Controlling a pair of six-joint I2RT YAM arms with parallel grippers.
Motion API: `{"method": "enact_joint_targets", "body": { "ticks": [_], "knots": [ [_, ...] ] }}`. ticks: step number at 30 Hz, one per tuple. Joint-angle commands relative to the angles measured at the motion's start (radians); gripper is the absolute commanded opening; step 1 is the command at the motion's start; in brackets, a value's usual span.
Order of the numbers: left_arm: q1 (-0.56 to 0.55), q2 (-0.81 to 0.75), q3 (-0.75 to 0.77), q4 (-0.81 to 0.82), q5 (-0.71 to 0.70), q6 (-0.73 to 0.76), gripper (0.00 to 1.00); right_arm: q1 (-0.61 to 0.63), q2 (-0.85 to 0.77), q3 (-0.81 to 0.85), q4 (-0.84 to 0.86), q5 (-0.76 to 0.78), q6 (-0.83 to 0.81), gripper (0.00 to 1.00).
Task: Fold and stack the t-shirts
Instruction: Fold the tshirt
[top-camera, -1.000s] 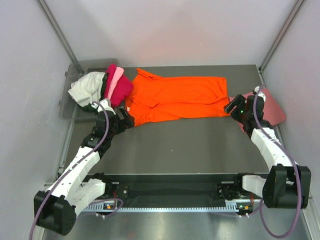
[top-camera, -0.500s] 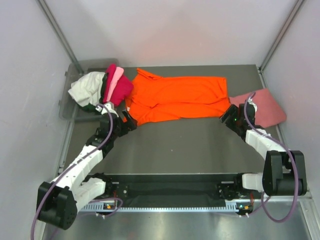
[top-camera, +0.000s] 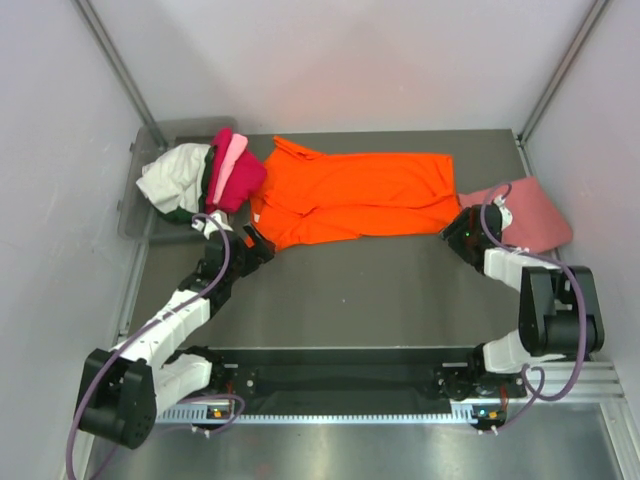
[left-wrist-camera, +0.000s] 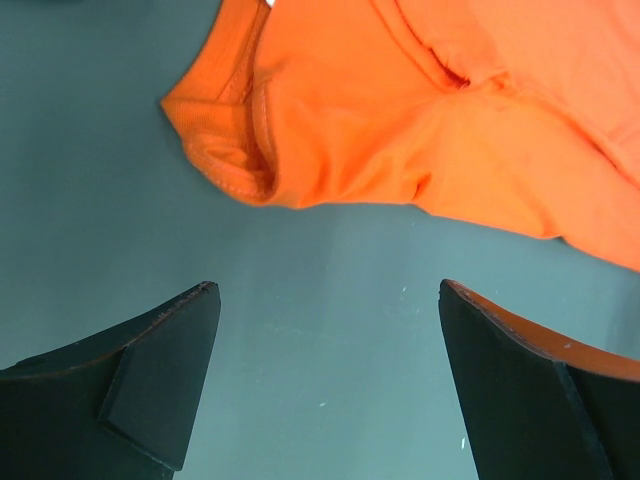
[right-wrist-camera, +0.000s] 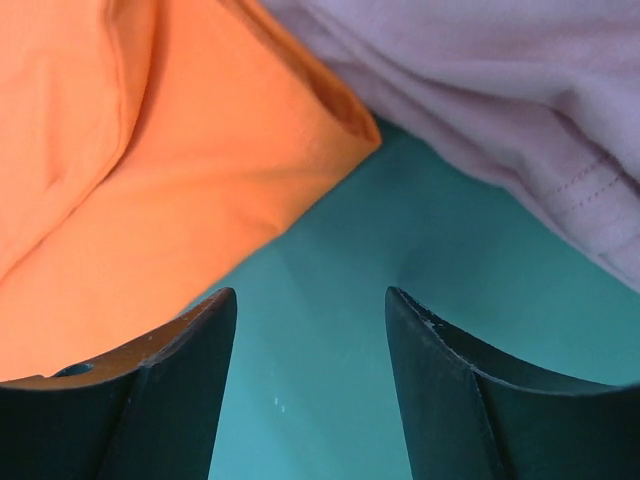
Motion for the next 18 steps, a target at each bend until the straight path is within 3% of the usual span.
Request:
{"method": "enact_joint_targets", "body": {
  "ticks": [1,15,18],
  "knots": [
    [0.005,-0.003,-0.005,0.093,-0.043,-0.020,0.94,-0.001,0.051,0.041,0.117,0.070,0.063,0.61],
    [0.003,0.034,0.064,0.035,-0.080,0.005,0.93,-0.001,0.177,0.176,0.031,0.236,0.137,0.54],
    [0.005,0.037,0.066,0.032,-0.080,0.003,0.93,-0.040,0.196,0.188,0.028,0.223,0.135,0.46]
  ]
}}
